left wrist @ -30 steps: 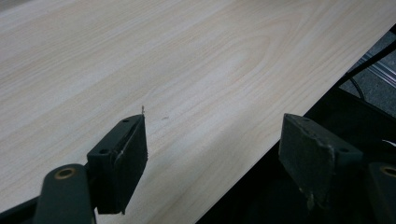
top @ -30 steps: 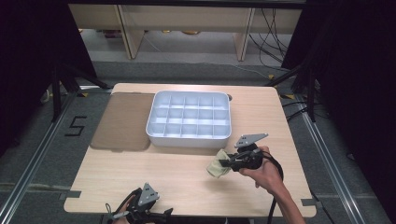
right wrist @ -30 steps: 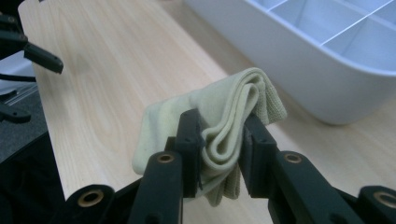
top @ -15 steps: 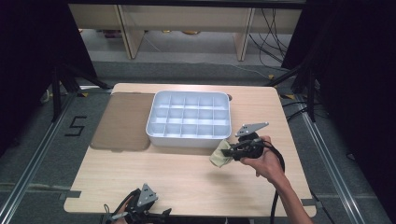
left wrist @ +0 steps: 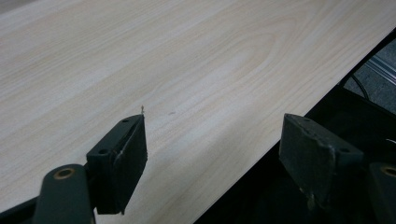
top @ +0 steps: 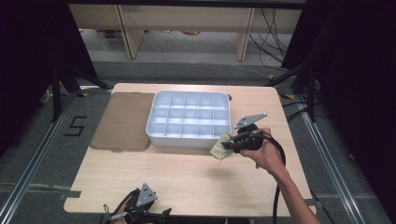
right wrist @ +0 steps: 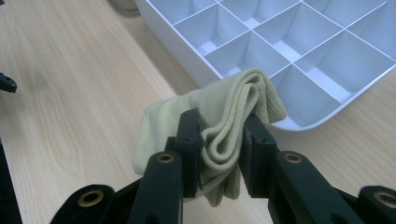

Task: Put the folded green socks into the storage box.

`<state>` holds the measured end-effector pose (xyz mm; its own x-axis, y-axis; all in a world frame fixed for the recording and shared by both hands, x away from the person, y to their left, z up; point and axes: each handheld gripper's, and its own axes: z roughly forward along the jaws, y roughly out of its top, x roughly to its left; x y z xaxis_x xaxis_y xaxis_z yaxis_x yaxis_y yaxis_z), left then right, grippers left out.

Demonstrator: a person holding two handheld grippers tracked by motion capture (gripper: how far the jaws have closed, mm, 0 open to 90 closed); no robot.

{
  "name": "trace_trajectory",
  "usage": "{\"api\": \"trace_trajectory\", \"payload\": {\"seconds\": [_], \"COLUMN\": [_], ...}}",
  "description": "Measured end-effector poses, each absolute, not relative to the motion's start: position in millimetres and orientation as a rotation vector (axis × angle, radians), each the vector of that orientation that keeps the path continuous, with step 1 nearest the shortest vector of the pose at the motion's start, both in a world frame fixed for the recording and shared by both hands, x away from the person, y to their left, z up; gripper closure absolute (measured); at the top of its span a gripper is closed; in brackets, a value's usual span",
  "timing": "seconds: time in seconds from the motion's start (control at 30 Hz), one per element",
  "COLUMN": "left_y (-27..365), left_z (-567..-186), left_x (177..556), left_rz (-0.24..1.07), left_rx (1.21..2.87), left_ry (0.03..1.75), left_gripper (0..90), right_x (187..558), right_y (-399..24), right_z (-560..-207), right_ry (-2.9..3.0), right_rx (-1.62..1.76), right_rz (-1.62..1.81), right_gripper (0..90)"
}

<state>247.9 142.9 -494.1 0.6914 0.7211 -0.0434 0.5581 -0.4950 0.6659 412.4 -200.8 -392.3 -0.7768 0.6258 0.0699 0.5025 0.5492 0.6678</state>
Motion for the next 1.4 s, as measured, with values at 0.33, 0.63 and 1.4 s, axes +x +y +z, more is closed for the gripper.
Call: {"api": "trace_trajectory", "payload": {"seconds": [0.33, 0.63, 1.4], "left_y": [143.6, 143.5, 144.2], "left_z": [-495.0, -495.5, -495.5], "left_x": [248.5, 248.7, 248.5], "left_rz": [0.321, 0.319, 0.318], "left_rx": [2.225, 2.229, 2.227], "left_ry": [0.984, 0.984, 0.990], "left_gripper": [22.7, 22.7, 22.7], "right_x": [419.1, 427.1, 464.3], "right_y": [-196.8, -192.7, -186.5], "right_z": [-384.2, -375.4, -356.6], "right_ry": [2.618, 2.640, 2.678], "right_rx": [0.935, 0.978, 0.977], "right_rz": [0.996, 0.940, 0.776], "right_gripper": [72.4, 72.4, 72.3]}}
